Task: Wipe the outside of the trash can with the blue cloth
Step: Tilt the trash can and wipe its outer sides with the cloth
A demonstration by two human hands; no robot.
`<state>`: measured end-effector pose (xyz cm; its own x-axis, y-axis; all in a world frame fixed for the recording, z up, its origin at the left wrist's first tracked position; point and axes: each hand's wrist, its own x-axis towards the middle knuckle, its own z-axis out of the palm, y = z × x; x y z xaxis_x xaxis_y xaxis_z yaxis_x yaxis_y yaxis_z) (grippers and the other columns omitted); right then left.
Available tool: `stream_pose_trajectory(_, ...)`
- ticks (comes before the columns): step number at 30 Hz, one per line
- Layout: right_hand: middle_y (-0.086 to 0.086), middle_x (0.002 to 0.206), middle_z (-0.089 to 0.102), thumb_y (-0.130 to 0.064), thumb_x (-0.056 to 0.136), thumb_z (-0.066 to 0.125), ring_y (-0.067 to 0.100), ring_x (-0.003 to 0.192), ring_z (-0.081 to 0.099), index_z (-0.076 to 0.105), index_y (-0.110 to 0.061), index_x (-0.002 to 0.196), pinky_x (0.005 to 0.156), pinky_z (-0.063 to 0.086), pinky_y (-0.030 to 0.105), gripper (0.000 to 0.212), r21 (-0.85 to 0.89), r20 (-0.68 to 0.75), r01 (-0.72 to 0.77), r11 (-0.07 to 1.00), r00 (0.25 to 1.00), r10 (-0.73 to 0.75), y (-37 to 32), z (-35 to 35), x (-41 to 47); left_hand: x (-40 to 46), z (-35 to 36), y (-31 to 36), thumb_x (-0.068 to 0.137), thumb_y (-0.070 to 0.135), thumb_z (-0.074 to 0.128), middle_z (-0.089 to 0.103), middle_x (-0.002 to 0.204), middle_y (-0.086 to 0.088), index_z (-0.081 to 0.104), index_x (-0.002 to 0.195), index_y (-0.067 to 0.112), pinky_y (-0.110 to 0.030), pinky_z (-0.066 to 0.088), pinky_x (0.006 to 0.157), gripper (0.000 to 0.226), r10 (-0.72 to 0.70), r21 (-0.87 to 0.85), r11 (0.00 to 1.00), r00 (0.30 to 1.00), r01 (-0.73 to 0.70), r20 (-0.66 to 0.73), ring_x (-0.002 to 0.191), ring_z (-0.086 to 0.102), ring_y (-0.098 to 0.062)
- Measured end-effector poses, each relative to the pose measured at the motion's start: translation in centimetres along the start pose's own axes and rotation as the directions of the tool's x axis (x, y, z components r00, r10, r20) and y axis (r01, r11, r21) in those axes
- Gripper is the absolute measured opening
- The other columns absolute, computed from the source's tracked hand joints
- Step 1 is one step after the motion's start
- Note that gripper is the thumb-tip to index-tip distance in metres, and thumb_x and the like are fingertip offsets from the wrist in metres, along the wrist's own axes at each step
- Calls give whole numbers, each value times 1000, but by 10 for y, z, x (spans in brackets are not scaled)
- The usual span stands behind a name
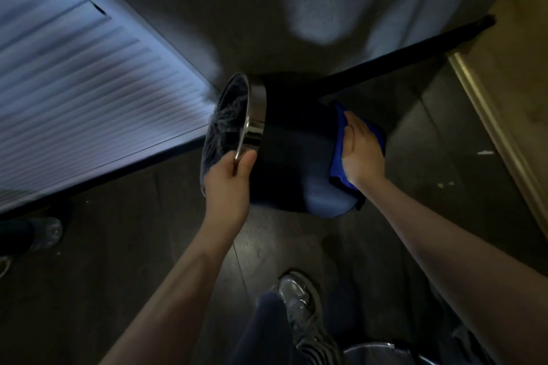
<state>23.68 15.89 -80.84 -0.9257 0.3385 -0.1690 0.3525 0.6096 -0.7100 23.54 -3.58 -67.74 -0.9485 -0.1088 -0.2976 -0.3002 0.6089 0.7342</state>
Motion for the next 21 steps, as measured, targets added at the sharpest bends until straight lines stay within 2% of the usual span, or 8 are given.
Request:
stream_pose_trajectory(2,16,140,47,-12,98,29,28,129,43,42,-1,134,111,30,34,39,-13,6,5,1000,1000,-5,-6,4,-2,4,-3,0,91,30,51,57,75,-18,59,81,-7,-30,42,64,39,-39,-20,999,998,38,-41,70,51,-21)
stream_pose_trajectory(5,14,138,49,-15,98,31,25,128,45,45,-3,132,108,30,33,39,-109,-3,4,994,1000,-4,-27,12,-3,9,-9,-4,92,28,52,53,66,-7,54,63,9,-26,39,61,35,-143,-68,988,986,138,-83,67,49,-16)
stream_pose_trajectory(7,10,141,48,-20,97,31,23,130,42,43,-8,134,107,28,34,41,-166,-29,19,986,999,-24,-57,20,-4,15,-10,-5,92,28,51,51,65,-5,51,59,15,-29,40,67,35,-221,-112,971,970,209,-105,67,48,-17)
stream_pose_trajectory(9,8,142,46,-24,95,31,24,131,41,40,-10,136,106,29,36,44,-160,-41,76,984,996,-84,-98,33,-15,24,-10,-2,92,27,52,51,65,-6,51,57,16,-31,38,72,36,-255,-125,963,958,239,-133,72,49,-21)
stream_pose_trajectory(13,5,141,48,-30,90,27,25,128,46,41,-12,136,104,37,38,51,-163,-3,272,948,961,-276,-147,47,-43,32,-13,-2,92,30,50,53,66,-7,51,59,17,-32,41,66,35,-277,-120,957,954,263,-115,66,49,-21)
stream_pose_trajectory(16,7,141,48,-29,88,31,25,128,47,41,-10,136,103,39,36,52,-159,131,454,877,890,-437,-117,36,-43,35,-18,-6,92,28,50,47,59,-2,48,56,18,-27,35,55,37,-244,-58,969,963,239,-112,57,43,-15)
stream_pose_trajectory(19,11,143,45,-29,89,27,27,129,45,39,-8,137,104,38,38,53,-219,126,354,909,934,-334,-63,21,-39,40,-23,-8,92,29,51,46,59,-2,49,56,17,-30,36,67,38,-261,-61,965,959,255,-108,63,44,-18)
stream_pose_trajectory(21,12,143,44,-29,92,23,27,130,44,39,-6,137,106,36,38,53,-262,81,261,929,965,-249,-36,11,-35,43,-26,-5,92,29,51,46,60,-5,49,57,16,-32,35,66,37,-273,-64,962,956,267,-108,64,44,-19)
